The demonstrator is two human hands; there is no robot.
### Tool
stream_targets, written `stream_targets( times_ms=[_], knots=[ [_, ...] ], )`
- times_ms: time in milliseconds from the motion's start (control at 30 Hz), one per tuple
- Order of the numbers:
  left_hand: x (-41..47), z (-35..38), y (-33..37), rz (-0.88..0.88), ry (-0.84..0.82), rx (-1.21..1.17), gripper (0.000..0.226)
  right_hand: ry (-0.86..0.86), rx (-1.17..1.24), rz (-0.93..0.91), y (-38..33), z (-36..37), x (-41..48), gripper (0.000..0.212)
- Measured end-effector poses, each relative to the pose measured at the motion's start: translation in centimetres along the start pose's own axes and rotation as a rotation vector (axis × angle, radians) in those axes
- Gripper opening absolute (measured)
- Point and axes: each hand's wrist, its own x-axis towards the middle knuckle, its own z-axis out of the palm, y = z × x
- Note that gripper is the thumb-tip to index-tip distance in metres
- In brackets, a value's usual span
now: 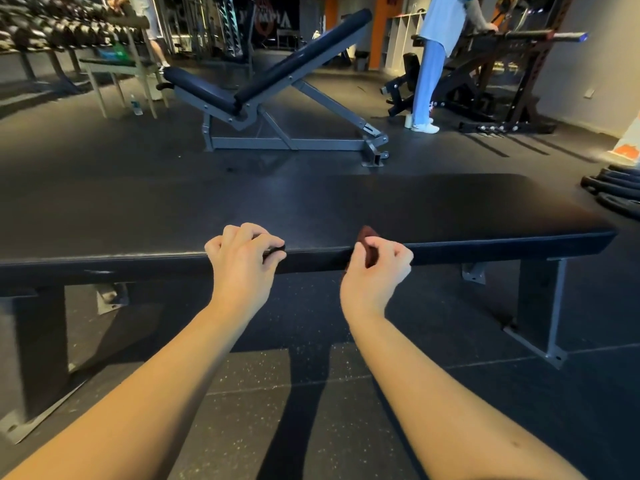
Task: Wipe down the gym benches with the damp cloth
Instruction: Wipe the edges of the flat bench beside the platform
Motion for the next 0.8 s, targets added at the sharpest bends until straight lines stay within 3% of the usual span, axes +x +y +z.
stream_targets(
  times_ms=[267, 367, 633, 700, 800],
  knots=[
    [-0.3, -0.5, -1.7, -0.009, 0.015, 0.023, 0.011, -0.23, -0.055, -0.121, -1.4, 1.8, -2.4, 0.017],
    [-0.4, -0.4, -1.6, -0.017, 0.022, -0.004, 0.011, -0.186, -0.045, -0.133, -0.3, -0.4, -0.5, 0.021],
    [-0.4, -1.9, -2.7, -0.051, -0.014, -0.008, 0.011, 0.155, 0.138, 0.221, -0.1, -1.3, 1.1, 0.012],
    [-0.4, -2.5, -3.5, -0.05, -0.01, 0.004, 0.011, 0.14, 0.176, 0.271, -0.7, 0.4, -0.9, 0.011],
    [-0.5, -3.2, -4.8, -0.055, -0.004, 0.034, 0.011, -0.033, 0.201, 0.308, -1.9, 3.2, -5.2, 0.01]
  ],
)
